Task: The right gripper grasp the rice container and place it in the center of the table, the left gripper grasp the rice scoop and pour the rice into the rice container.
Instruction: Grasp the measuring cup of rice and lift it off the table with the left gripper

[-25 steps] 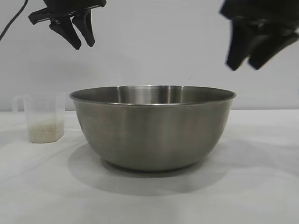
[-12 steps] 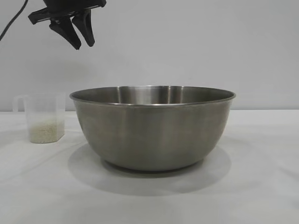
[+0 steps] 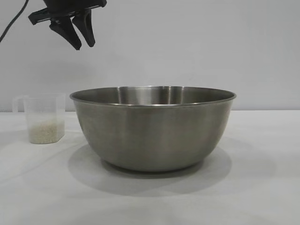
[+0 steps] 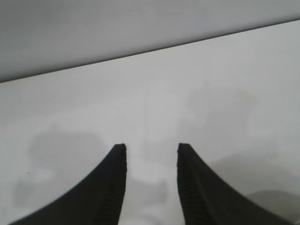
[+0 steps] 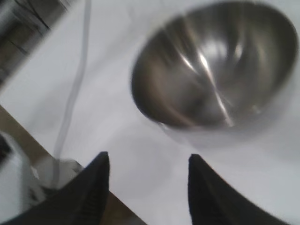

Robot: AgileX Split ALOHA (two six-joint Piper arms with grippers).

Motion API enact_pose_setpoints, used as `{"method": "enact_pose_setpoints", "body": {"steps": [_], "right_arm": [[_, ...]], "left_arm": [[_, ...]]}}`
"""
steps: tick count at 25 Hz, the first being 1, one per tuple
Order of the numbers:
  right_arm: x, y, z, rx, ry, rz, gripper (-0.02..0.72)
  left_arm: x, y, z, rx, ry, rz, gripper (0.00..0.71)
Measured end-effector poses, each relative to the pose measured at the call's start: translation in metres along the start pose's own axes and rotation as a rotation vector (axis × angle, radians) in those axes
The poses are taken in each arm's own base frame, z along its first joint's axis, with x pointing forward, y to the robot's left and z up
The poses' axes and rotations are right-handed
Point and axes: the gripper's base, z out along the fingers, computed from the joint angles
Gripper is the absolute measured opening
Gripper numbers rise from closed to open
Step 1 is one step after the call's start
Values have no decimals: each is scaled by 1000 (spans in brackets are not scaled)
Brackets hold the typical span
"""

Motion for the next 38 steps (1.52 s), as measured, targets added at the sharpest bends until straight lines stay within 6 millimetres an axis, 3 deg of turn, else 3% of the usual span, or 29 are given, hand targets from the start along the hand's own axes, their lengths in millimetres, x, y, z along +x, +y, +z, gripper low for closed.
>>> {"method": "enact_pose_setpoints", "body": {"steps": [5, 8, 11, 14, 19, 26, 28, 33, 38], "right_arm": [[13, -28, -13, 358, 136, -27, 267], [11, -37, -19, 478, 79, 58, 267], [4, -26, -33, 451, -131, 101, 267], [12, -8, -57, 428, -237, 4, 267], [51, 12, -81, 401, -188, 12, 267], [84, 22, -94, 408, -157, 27, 267], [91, 23, -96, 412, -199, 19, 267], [98, 25, -101, 422, -263, 10, 267], [99, 25, -100, 422, -266, 11, 267]], "left_arm": [[0, 0, 0, 0, 0, 0, 214], [0, 0, 0, 0, 2, 0, 214], [0, 0, 0, -1, 2, 1, 214], [0, 0, 0, -5, 3, 7, 214], [0, 1, 0, -16, 4, 22, 214], [2, 2, -2, -20, 2, 24, 214], [7, 2, -6, -25, -12, 35, 214], [22, 2, -41, -60, -176, 86, 214], [71, 7, -76, -127, -346, 135, 214]]}}
